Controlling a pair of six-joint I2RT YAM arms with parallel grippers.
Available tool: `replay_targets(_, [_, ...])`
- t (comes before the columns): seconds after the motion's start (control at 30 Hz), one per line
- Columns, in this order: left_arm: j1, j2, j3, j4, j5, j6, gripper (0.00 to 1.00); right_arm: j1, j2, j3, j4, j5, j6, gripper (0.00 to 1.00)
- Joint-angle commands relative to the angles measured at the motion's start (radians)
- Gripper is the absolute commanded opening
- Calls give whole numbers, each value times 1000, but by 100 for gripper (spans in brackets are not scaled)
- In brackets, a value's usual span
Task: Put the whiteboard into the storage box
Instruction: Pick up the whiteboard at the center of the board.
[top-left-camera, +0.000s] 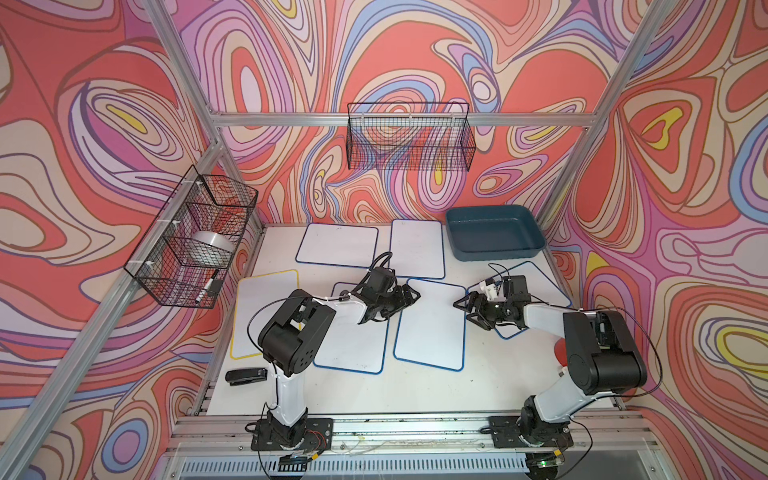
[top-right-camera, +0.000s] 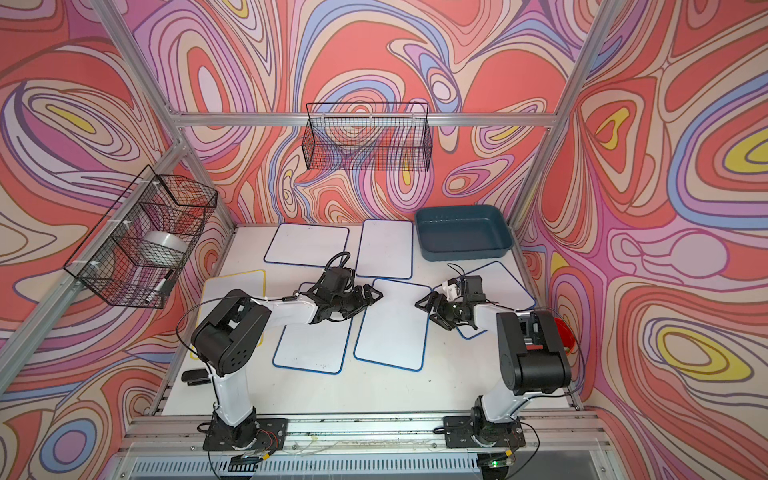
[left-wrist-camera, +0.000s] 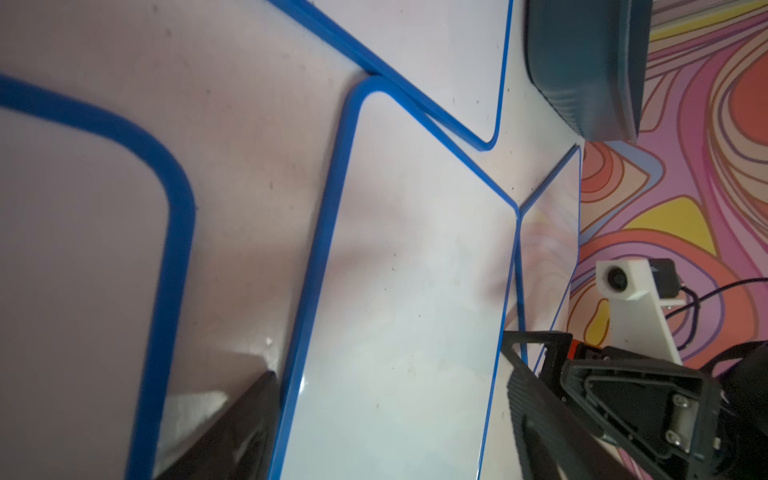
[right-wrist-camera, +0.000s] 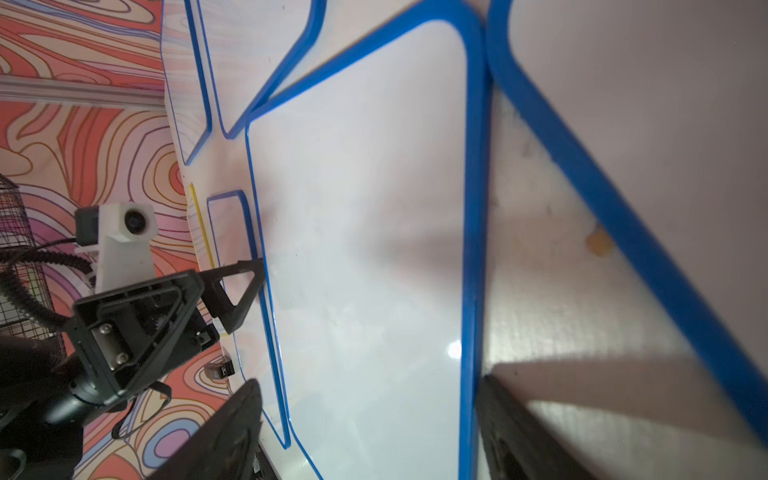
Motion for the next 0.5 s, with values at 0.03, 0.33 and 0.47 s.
replay_targets(0.03, [-99, 27, 26, 204, 349, -102, 81, 113, -20, 5, -1, -315, 37, 82])
replay_targets(0.33, [-99, 11, 39, 128, 328, -54, 81, 112, -51, 14, -85, -285, -4, 82])
replay_targets(0.47, [-99, -9, 23, 99, 315, -41, 81, 113, -44, 57, -231, -149, -78, 83])
